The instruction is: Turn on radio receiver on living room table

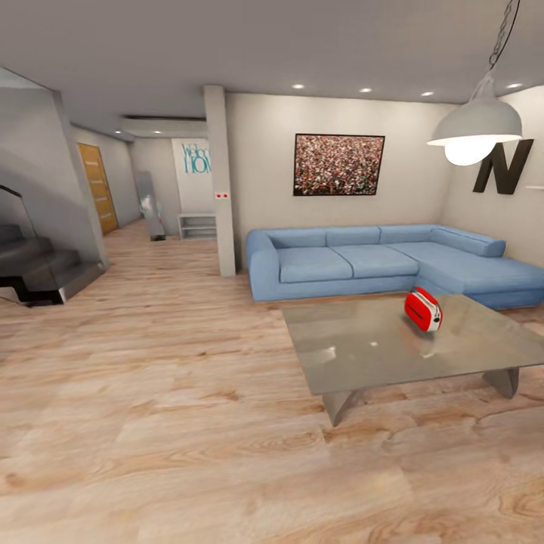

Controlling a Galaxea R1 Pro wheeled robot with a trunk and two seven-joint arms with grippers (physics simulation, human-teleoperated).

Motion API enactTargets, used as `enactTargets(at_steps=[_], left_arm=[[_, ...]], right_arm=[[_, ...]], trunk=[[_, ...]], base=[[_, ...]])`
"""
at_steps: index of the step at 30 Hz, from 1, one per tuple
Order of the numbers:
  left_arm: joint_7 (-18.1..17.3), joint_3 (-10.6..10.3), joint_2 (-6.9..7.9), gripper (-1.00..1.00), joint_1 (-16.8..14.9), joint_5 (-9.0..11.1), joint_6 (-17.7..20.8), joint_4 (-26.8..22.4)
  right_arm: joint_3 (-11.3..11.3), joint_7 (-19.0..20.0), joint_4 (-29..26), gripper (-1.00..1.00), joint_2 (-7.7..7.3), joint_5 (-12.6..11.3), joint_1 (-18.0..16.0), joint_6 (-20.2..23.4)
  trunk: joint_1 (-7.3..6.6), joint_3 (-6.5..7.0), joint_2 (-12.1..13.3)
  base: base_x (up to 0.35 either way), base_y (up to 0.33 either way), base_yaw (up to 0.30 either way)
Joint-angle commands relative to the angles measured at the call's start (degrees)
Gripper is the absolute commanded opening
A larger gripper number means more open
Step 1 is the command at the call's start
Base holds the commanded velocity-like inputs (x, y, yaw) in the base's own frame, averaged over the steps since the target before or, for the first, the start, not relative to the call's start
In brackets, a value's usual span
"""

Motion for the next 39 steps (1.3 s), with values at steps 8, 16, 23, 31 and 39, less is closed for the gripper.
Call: enactTargets(at_steps=[8, 16, 23, 31, 39], left_arm=[[0.03, 0.06, 0.00, 1.00, -0.01, 0.00, -0.60, 0.00], [0.04, 0.07, 0.00, 1.00, 0.01, 0.05, -0.63, 0.01], [0.04, 0.07, 0.00, 1.00, 0.00, 0.09, -0.63, 0.00], [0.04, 0.07, 0.00, 1.00, -0.02, 0.09, -0.63, 0.00], [0.04, 0.12, 0.00, 1.00, 0.00, 0.16, -0.63, 0.00]], right_arm=[[0.00, 0.00, 0.00, 1.00, 0.06, 0.00, 0.00, 0.00], [0.05, 0.00, 0.00, 1.00, 0.08, 0.00, 0.00, 0.04], [0.05, 0.00, 0.00, 1.00, 0.09, 0.00, 0.00, 0.04], [0.05, 0.00, 0.00, 1.00, 0.09, 0.00, 0.00, 0.02], [0.05, 0.00, 0.00, 1.00, 0.09, 0.00, 0.00, 0.06]], trunk=[[0.00, 0.00, 0.00], [0.00, 0.00, 0.00], [0.00, 0.00, 0.00], [0.00, 0.00, 0.00], [0.00, 0.00, 0.00]], base=[[0.234, -0.262, 0.000], [0.218, -0.276, 0.000], [0.149, -0.310, 0.000], [0.124, -0.320, 0.000], [0.120, -0.321, 0.000]])
